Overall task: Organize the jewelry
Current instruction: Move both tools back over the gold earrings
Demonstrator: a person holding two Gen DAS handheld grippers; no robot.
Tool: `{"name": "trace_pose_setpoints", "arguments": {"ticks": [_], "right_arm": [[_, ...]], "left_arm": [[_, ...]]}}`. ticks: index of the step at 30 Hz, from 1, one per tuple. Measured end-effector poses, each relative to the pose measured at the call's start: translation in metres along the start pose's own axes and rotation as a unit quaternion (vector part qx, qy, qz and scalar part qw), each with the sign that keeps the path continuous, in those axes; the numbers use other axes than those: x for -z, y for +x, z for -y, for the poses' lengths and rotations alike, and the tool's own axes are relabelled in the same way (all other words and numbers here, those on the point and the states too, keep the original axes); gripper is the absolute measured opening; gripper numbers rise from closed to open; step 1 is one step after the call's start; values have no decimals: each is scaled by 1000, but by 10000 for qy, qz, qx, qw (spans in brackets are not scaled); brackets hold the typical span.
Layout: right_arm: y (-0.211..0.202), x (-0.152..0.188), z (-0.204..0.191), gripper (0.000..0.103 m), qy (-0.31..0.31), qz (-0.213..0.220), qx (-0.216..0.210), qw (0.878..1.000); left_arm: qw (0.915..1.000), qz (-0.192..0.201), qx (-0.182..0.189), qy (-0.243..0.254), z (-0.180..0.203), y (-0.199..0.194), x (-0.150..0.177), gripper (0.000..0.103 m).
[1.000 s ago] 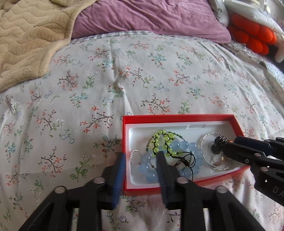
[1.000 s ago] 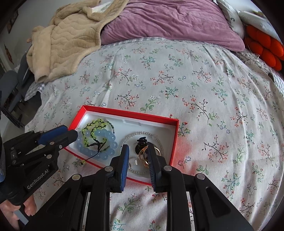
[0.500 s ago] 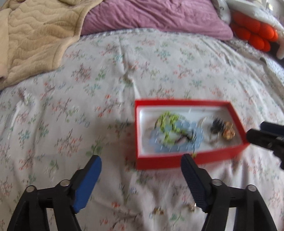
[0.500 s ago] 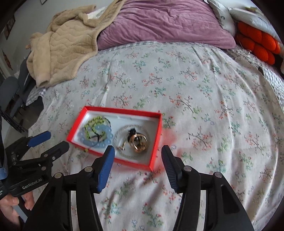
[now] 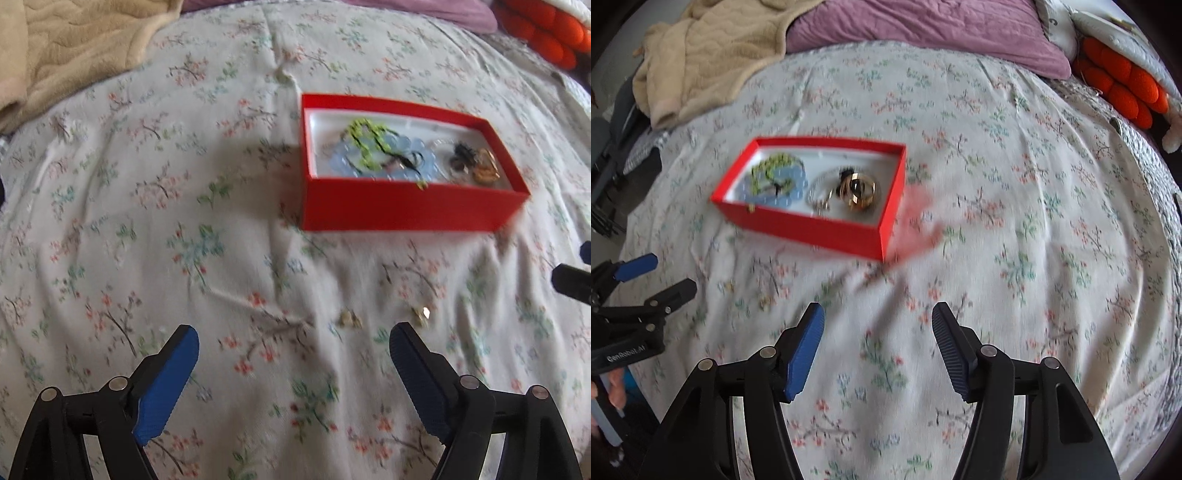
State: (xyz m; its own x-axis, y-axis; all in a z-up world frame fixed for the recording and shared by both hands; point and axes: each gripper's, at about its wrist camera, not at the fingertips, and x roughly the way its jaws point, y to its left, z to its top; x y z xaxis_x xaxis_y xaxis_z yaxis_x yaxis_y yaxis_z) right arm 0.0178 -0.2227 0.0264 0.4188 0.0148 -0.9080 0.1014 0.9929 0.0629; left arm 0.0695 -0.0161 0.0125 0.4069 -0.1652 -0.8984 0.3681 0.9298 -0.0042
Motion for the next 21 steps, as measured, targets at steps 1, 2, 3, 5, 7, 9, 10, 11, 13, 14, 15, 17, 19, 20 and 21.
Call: {"name": "trace_pose_setpoints", "arguments": {"ticks": [1,2,3,5,7,9,10,11,13,14,15,17,19,20,21], "right_arm": [[0,3,-2,64,-28,-36,16,10000],[-1,6,-3,64,-53,-68,24,10000],[-1,9,-4,64,-68,-97,27,9999],[-1,13,-4,64,-61,-135,33,9999],[0,17,-3,64,-21,-167,33,9999],[3,20,0,64,15,-201,39,9998],[4,21,0,64,19,-214,49,9998],[6,22,2,64,21,-235,71,9997],[9,23,5,64,20,-269,100,9996],[11,24,6,64,26,-279,108,9995],[12,25,8,64,32,-293,118,9995],[15,25,11,64,39,-319,135,9994],[19,26,14,64,39,-349,148,9993],[20,26,15,64,40,-363,155,9992],[22,26,16,64,42,-383,164,9991]], "left_arm": [[10000,-23,24,-1,1,0,1,88],[10000,-55,57,-6,1,0,4,88],[9999,-66,89,-6,2,0,7,88],[9998,-92,167,28,3,1,13,88],[9994,-84,312,114,6,4,17,87],[9985,-54,500,226,9,8,22,86],[9980,-17,569,260,10,10,23,81],[9977,7,620,289,10,11,25,78],[9968,44,721,332,10,16,27,63],[9964,52,779,336,10,18,27,57],[9959,40,840,343,10,21,28,47],[9943,21,992,380,11,26,28,37],[9942,102,966,459,12,28,29,34],[9938,153,985,496,13,29,28,34],[9935,177,1006,505,13,29,27,32]]}}
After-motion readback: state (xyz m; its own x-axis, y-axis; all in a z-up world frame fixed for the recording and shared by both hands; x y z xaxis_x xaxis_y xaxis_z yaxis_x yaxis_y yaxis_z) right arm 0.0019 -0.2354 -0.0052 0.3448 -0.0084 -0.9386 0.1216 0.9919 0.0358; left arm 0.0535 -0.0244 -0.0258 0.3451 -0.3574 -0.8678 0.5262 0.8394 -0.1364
